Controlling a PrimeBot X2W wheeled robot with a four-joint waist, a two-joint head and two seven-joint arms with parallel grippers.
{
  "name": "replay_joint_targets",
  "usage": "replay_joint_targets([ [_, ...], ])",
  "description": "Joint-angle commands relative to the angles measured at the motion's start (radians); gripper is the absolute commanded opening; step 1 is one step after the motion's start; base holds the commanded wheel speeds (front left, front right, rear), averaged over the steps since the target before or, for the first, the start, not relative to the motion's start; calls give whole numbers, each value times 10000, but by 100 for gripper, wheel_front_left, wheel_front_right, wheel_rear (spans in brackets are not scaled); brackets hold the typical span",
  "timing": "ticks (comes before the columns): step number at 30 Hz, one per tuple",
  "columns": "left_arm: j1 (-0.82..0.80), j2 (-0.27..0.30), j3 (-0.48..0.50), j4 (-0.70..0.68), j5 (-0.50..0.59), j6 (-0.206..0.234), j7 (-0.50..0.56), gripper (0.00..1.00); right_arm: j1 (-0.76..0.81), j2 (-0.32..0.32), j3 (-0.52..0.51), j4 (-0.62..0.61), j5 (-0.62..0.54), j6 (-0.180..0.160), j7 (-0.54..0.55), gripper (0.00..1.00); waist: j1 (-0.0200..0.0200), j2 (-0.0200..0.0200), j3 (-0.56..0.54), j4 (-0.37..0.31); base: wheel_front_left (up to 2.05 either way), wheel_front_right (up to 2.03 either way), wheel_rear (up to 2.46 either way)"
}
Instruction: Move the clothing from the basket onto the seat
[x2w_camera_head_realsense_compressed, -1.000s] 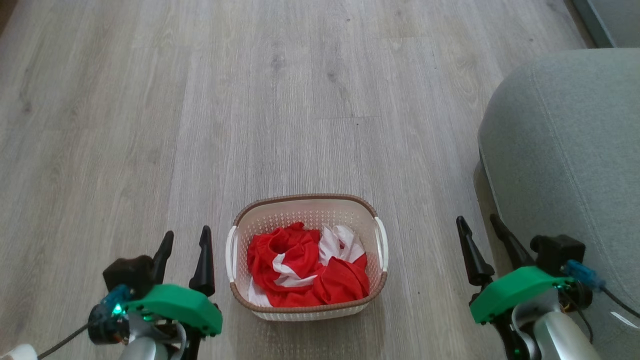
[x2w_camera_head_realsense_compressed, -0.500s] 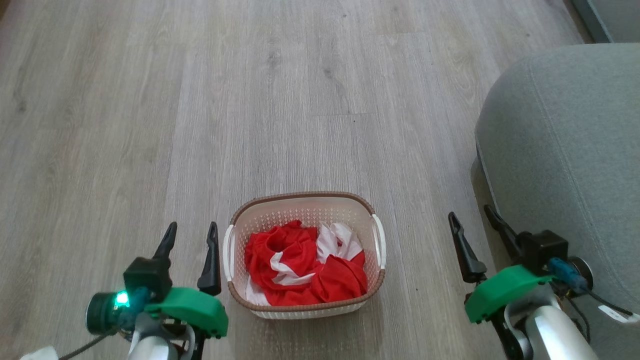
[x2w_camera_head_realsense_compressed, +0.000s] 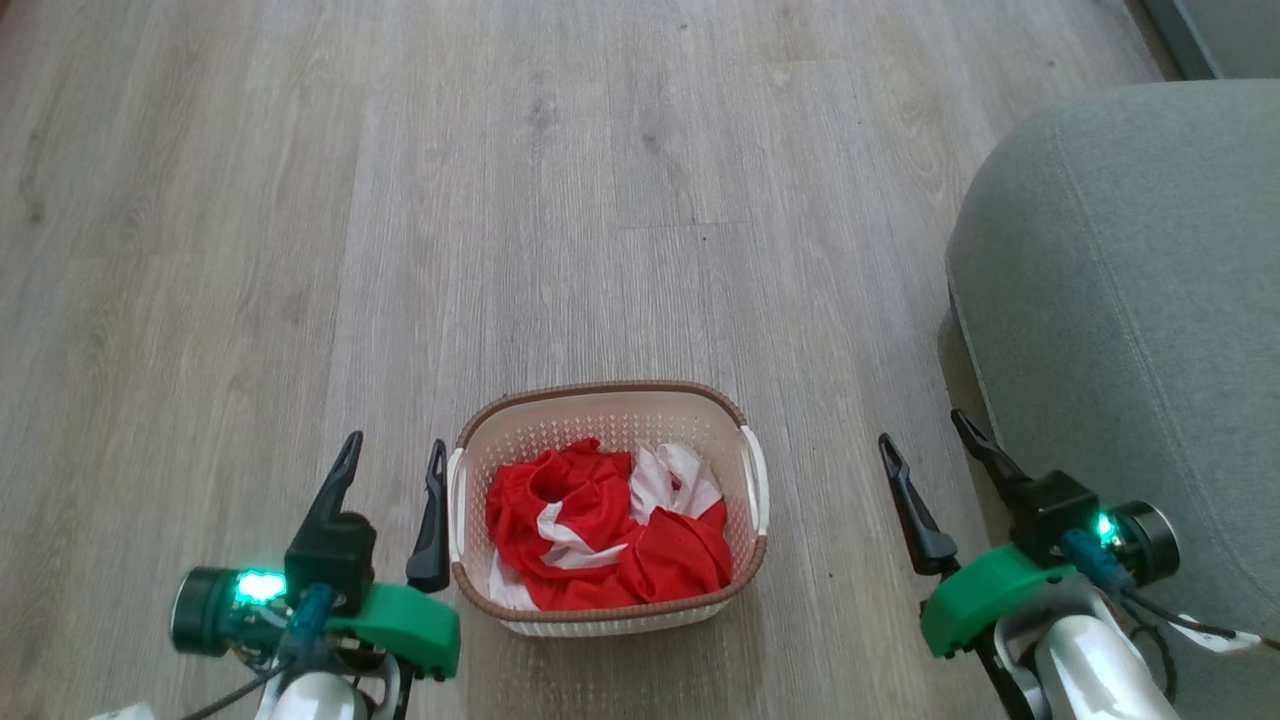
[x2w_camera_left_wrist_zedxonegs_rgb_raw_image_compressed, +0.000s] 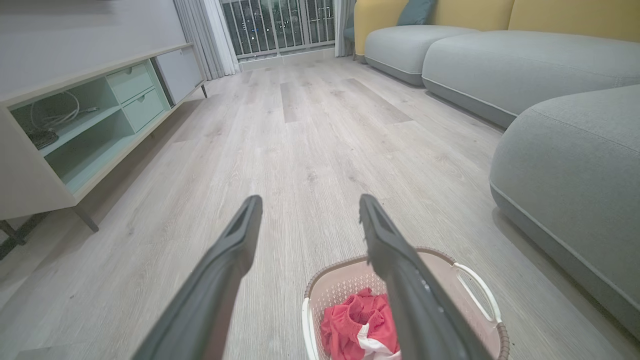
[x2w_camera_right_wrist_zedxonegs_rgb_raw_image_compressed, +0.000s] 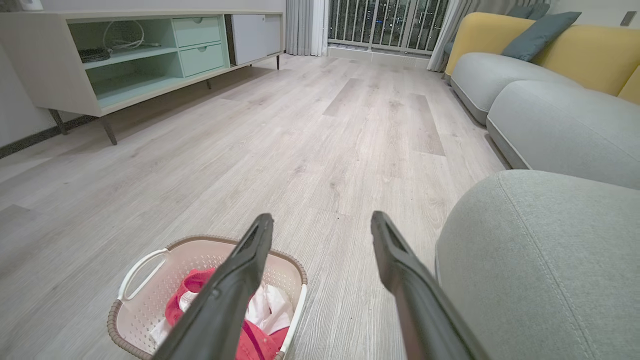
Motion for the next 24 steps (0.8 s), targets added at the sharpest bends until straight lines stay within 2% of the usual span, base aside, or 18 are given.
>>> replay_joint_targets([
  [1, -502, 99, 297, -384, 153, -42, -126, 100, -496, -68, 218, -276, -138, -2, -136, 100, 0, 0, -12, -4, 0, 0, 0],
  [13, -493, -142, 629, -243, 48, -485, -126, 100, -496, -28, 79, -272, 196, -2, -136, 100, 0, 0, 48, -29, 0, 0, 0],
  [24, -613, -282, 822, -278, 134, -687, -126, 100, -647, -16, 51, -396, 382, -2, -136, 100, 0, 0, 454, -89, 0, 0, 0],
])
